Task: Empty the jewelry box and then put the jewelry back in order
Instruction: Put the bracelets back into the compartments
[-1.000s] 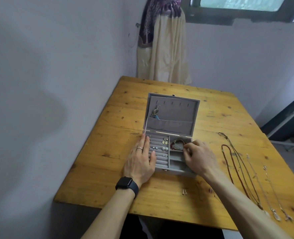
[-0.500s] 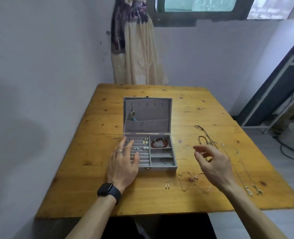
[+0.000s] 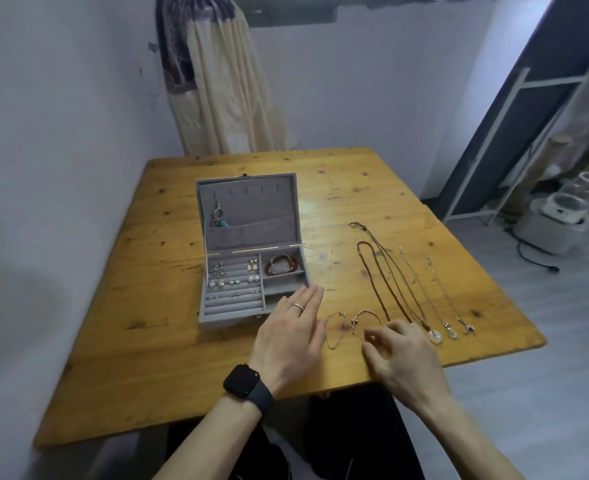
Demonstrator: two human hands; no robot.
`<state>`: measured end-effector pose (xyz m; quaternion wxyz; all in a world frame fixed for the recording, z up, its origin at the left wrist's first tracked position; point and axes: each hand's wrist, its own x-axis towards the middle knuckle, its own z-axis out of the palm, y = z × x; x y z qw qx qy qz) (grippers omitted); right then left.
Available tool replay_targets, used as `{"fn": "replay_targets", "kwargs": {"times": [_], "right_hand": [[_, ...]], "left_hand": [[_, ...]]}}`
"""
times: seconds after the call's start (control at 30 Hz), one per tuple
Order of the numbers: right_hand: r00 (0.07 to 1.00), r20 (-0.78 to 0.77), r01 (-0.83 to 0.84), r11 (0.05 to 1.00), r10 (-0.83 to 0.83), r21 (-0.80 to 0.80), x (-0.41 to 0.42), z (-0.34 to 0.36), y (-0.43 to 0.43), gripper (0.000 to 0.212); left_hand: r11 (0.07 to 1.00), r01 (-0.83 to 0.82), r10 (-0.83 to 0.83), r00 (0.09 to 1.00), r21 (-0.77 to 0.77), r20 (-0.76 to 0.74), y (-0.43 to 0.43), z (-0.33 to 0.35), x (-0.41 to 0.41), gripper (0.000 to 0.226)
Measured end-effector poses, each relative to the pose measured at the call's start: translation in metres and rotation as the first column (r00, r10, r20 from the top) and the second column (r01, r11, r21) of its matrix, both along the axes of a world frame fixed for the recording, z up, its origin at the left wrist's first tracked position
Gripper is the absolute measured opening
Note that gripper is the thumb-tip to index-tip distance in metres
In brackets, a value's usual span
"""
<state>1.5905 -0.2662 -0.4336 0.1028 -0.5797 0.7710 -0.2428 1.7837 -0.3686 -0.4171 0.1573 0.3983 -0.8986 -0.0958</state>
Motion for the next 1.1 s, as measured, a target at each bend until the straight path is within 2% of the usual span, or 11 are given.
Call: {"fn": "replay_targets", "kwargs": {"times": [0.1, 0.2, 0.4, 0.57, 0.67, 0.77, 0.9, 1.1], "right_hand": [[0.999, -0.044, 0.002, 0.999, -0.003, -0.039, 0.007, -0.009, 0.009, 0.029], [0.993, -0.113, -0.026, 0.996, 0.015, -0.090, 0.012, -0.018, 0.020, 0.032], [0.974, -0.191, -0.135, 0.989, 0.121, -0.063, 0.005, -0.023, 0.046, 0.053], [0.959, -0.208, -0.228, 0.959, 0.191, -0.169, -0.007, -0.023, 0.053, 0.026], [0.940, -0.232, -0.296, 0.938, 0.251, -0.182, -0.010, -0.020, 0.054, 0.017], [0.958, -0.119, -0.279, 0.942, 0.260, -0.189, -0.014, -0.015, 0.053, 0.011], [0.965, 0.206, -0.112, 0.965, 0.163, -0.237, -0.010, 0.014, 0.039, 0.009], [0.883, 0.445, -0.030, 0.965, 0.147, -0.259, 0.014, 0.060, -0.018, 0.005]], "left_hand": [[0.999, 0.010, -0.013, 0.998, 0.035, 0.063, 0.001, -0.006, -0.001, 0.059], [0.999, 0.002, -0.004, 0.999, 0.042, 0.053, 0.002, -0.010, 0.001, 0.057], [0.997, -0.007, 0.003, 0.999, 0.080, 0.039, 0.004, -0.013, 0.001, 0.061], [0.995, -0.009, 0.008, 1.000, 0.098, 0.010, 0.003, -0.014, 0.000, 0.061], [0.993, -0.004, 0.004, 1.000, 0.118, 0.000, 0.003, -0.014, 0.001, 0.061], [0.988, 0.015, -0.008, 0.999, 0.156, -0.042, 0.002, -0.010, 0.003, 0.058], [0.990, 0.012, 0.002, 0.996, 0.143, -0.094, 0.001, -0.003, 0.014, 0.053], [0.976, -0.214, 0.220, 0.955, 0.049, -0.198, -0.012, -0.004, 0.068, 0.051]]}}
